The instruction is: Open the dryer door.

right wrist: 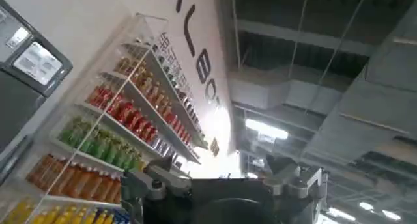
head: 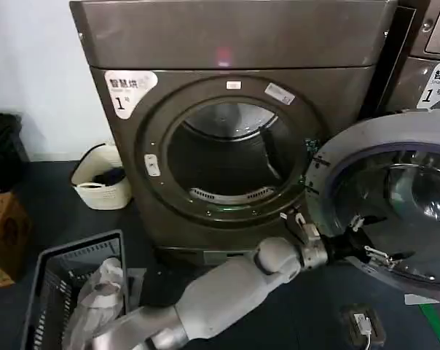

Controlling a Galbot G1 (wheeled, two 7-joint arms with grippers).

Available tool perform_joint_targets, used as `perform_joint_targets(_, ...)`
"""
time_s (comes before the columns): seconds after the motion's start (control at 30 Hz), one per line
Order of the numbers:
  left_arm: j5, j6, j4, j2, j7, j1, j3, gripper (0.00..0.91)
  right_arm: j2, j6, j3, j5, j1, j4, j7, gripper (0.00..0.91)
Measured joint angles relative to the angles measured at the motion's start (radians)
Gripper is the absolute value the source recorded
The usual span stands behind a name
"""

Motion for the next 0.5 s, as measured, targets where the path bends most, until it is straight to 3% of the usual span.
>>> perform_joint_targets(0.5, 0.029, -0.010, 0.051, 0.000, -0.020, -0.015, -0.002, 0.907, -0.003, -0.007, -0.007, 0.000, 0.005, 0.005, 0.000, 0.907)
